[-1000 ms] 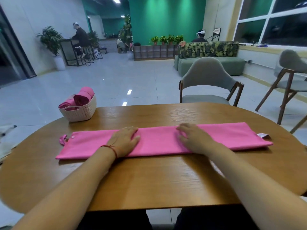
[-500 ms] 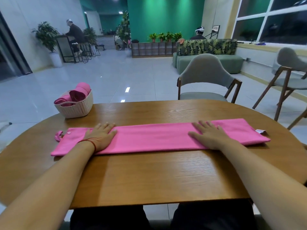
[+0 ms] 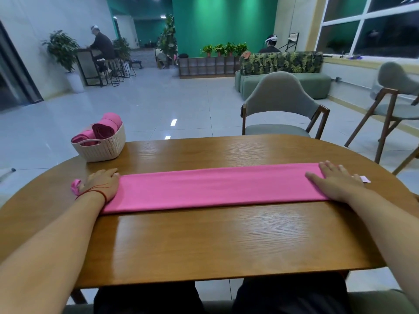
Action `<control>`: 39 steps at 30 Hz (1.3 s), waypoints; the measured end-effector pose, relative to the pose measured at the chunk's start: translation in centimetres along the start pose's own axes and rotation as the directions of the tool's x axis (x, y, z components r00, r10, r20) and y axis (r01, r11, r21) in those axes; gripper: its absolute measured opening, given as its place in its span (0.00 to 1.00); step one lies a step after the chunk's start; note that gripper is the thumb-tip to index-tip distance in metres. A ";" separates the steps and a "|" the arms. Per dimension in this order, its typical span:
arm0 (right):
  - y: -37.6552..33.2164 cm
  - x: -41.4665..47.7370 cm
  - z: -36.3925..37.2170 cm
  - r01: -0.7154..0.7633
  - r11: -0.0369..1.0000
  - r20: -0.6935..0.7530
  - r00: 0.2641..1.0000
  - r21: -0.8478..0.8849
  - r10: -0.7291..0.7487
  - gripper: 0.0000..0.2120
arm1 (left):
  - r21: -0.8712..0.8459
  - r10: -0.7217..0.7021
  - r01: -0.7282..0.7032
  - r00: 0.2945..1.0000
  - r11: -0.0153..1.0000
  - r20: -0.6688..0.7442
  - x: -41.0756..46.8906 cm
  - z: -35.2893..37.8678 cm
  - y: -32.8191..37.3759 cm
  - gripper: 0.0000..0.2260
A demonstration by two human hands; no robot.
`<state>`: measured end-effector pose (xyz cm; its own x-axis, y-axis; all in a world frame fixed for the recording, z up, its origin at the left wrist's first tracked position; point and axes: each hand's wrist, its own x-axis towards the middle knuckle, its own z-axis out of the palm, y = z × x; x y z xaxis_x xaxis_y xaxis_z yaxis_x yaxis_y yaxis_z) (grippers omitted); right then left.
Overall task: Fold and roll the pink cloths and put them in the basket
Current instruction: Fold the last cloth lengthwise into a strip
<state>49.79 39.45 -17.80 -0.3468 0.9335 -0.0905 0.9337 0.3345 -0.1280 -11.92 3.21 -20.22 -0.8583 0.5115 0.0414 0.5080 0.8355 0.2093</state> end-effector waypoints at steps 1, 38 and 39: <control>0.0 0.0 0.1 -0.006 1.000 -0.002 1.000 0.001 0.006 0.49 | 0.008 -0.020 0.020 1.000 1.000 0.001 -0.8 -0.6 0.3 0.26; -14.0 -2.6 -3.3 0.647 0.678 0.082 0.741 -0.349 -0.666 0.46 | -0.020 0.781 -0.820 0.537 0.572 0.318 -1.1 3.3 28.2 0.25; -15.0 -2.2 -3.1 0.708 0.639 0.102 0.690 -0.301 -0.717 0.45 | 0.011 0.790 -0.835 0.525 0.551 0.316 0.2 3.2 28.5 0.25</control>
<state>36.86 32.80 -12.57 -0.9175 0.3913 -0.0714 0.3778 0.9134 0.1516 2.63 27.76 -17.35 -0.0266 0.9922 -0.1220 0.9969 0.0354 0.0703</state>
